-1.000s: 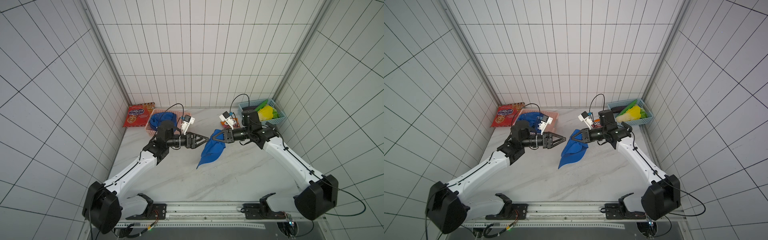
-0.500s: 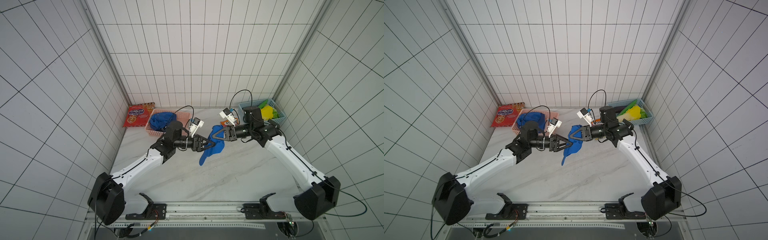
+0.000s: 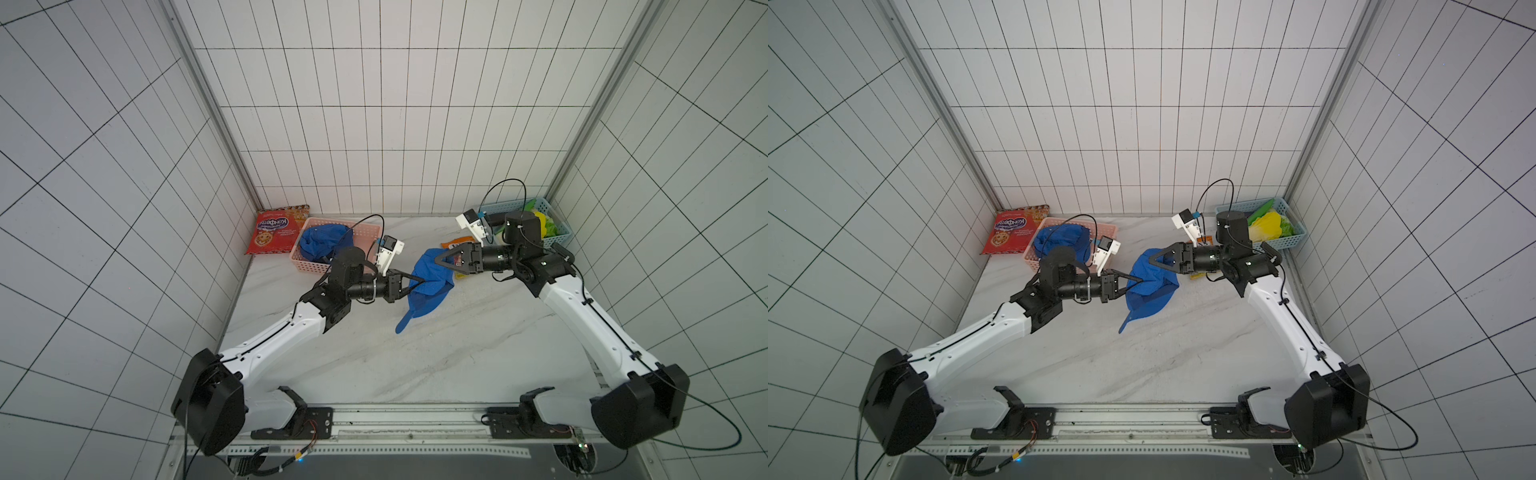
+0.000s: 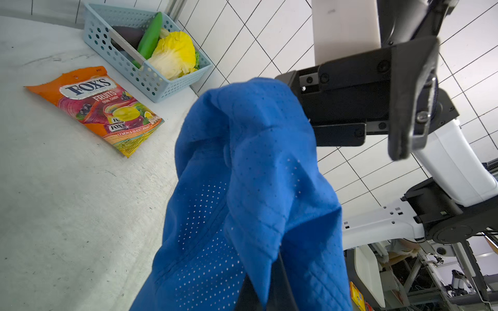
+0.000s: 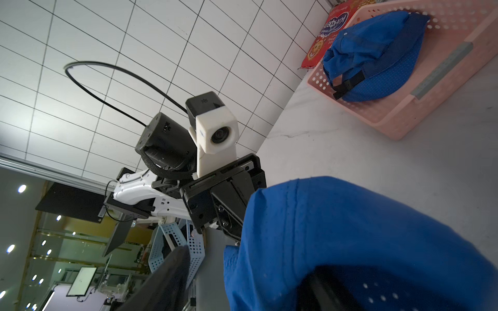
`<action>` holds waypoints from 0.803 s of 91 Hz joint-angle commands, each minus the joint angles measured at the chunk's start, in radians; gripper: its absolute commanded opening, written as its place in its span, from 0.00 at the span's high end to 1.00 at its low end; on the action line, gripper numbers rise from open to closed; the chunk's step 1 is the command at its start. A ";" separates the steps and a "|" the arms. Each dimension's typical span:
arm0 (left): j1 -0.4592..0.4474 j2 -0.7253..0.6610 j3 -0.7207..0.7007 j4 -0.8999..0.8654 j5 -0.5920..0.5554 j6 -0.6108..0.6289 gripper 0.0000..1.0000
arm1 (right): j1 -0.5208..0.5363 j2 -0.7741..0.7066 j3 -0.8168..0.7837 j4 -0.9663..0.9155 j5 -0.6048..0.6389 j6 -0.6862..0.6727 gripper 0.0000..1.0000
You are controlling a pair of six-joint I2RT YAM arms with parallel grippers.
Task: Turn the baseball cap inside out
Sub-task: Turn over the baseball cap.
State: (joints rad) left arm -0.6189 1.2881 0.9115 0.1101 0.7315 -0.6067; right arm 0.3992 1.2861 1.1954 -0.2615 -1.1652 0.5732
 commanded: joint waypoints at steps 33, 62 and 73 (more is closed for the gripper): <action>0.027 -0.032 -0.027 0.051 -0.101 -0.076 1.00 | -0.040 -0.069 -0.089 0.139 0.132 0.129 1.00; 0.157 -0.110 -0.167 0.218 0.002 -0.269 1.00 | -0.181 -0.069 -0.119 0.074 0.218 0.085 1.00; 0.154 -0.098 -0.150 0.212 0.008 -0.282 1.00 | -0.181 -0.063 -0.109 0.068 0.263 0.099 0.93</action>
State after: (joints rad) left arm -0.5297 1.2148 0.7704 0.3363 0.7502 -0.8520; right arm 0.3229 1.2285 1.0599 -0.1894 -1.0679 0.6884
